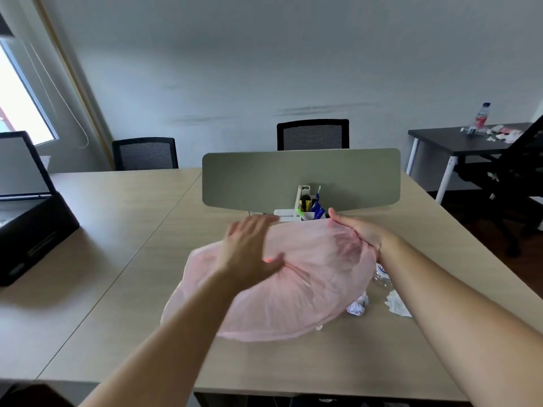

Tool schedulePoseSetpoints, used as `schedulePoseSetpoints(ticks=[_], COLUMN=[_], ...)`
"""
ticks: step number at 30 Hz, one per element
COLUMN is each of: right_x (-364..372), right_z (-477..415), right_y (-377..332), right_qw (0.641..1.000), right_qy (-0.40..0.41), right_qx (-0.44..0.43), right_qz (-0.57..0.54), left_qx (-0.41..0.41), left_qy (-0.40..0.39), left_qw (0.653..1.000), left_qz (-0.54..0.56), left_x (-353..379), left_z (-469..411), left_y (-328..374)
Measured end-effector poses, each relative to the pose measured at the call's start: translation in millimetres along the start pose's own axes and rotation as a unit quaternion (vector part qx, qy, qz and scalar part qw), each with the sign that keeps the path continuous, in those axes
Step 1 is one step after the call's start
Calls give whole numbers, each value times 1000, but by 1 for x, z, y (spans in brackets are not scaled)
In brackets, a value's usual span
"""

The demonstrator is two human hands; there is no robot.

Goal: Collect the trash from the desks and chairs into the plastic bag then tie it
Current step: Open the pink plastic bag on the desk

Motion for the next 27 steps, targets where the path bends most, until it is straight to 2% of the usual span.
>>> schedulePoseSetpoints(ticks=[1,3,5,7,9,11,15,17,18,20,22,25,27], right_x=[5,17,28,32,26,15,-1,-12,-17,-25,-29,-32,-32], right_z=[0,2,7,12,22,32,40,37,36,36,34,21,11], right_y=[-8,-22,-36,-47,-52,-46,-9,6,9,8,-1,-9,-7], right_qw=[999,984,944,905,881,864,852,848,867,934,972,987,986], right_qy=[-1,20,74,126,168,189,123,107,107,98,96,100,119], right_qx=[-11,-48,-102,-170,-218,-208,-103,-80,-83,-99,-123,-129,-108], right_qz=[47,172,305,369,384,418,499,513,480,330,177,14,-42], left_qx=[8,-29,-58,-76,-87,-99,-125,-135,-138,-149,-151,-129,-131], left_qy=[-34,-84,-95,-98,-109,-120,-117,-115,-109,-82,-43,-7,-7], left_qw=[999,993,986,984,984,983,982,983,984,985,987,989,988], left_qz=[-31,-84,-121,-124,-110,-97,-75,-50,-34,-8,15,70,82], left_x=[12,28,33,32,32,31,22,17,14,6,-2,-8,-8], left_z=[-6,-21,-34,-44,-54,-65,-84,-89,-91,-89,-84,-72,-61], left_y=[16,28,27,22,21,19,3,-7,-13,-26,-39,-50,-58])
Point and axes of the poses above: each hand's wrist, its own z-axis away from the middle knuckle, its own x-axis out of the palm, y = z × x, the point moved 7 cm from there along -z, towards the middle knuckle, and after that the axes turned 4 degrees about z, right-handed, at the moved point
